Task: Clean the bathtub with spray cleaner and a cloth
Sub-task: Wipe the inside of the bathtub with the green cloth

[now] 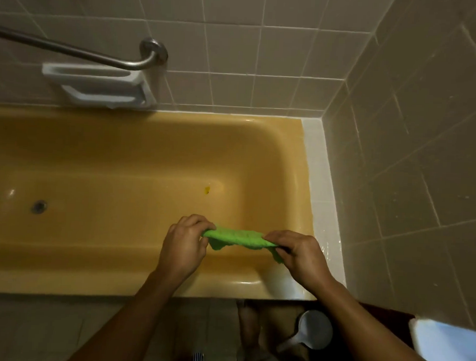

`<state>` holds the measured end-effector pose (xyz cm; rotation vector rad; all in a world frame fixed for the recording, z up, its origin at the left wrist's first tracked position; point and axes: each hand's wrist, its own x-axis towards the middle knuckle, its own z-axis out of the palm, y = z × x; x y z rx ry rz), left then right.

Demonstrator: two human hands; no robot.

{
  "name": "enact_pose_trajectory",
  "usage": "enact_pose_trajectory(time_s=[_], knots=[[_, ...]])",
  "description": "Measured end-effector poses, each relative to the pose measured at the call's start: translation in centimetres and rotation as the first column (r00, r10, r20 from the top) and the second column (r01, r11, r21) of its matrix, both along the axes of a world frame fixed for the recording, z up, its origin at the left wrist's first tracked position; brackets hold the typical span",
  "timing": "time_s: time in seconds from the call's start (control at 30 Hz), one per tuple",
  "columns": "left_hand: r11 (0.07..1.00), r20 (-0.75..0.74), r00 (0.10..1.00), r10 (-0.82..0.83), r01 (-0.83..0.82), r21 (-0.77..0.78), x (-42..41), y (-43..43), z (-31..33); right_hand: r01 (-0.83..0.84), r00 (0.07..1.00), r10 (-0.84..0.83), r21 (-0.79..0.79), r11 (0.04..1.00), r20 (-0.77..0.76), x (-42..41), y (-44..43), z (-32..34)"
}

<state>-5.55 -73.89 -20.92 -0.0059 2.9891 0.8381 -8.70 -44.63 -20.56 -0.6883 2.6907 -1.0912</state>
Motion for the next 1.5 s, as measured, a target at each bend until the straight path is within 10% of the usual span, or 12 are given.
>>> enact_pose_trajectory(time_s=[0.63,0.9,1.0,1.13,1.33,1.5], knots=[[0.996,0.084,0.996,0.041,-0.034,-0.080,0.0,-0.2,-15.0,-0.139,0.990,0.142,0.117,0.983,-0.019,-1.9,-0.4,-14.7],[0.959,0.611,0.764,-0.209,0.281,-0.023,-0.4,-0.4,-19.8,-0.525,0.757,0.257,0.326,0.786,0.601,-4.6,-2.4,-17.1],[0.962,0.650,0.718,-0.249,0.260,0.081,-1.0,-1.0,-20.6,-0.565,0.753,0.289,0.356,0.744,0.590,-6.1,-4.0,-18.1],[0.974,0.509,0.833,-0.215,0.223,0.048,-0.6,-1.5,-21.4,-0.719,0.654,0.444,0.322,0.616,0.613,-5.5,-6.8,-20.6],[0.989,0.244,0.968,-0.067,0.032,0.147,0.3,-0.9,-22.1,-0.625,0.473,0.289,0.087,0.775,0.832,-4.6,-6.3,-22.2],[0.995,0.289,0.954,-0.086,0.065,0.082,0.1,-1.9,-21.7,-0.680,0.508,0.332,0.133,0.721,0.794,-3.5,-6.0,-22.0]])
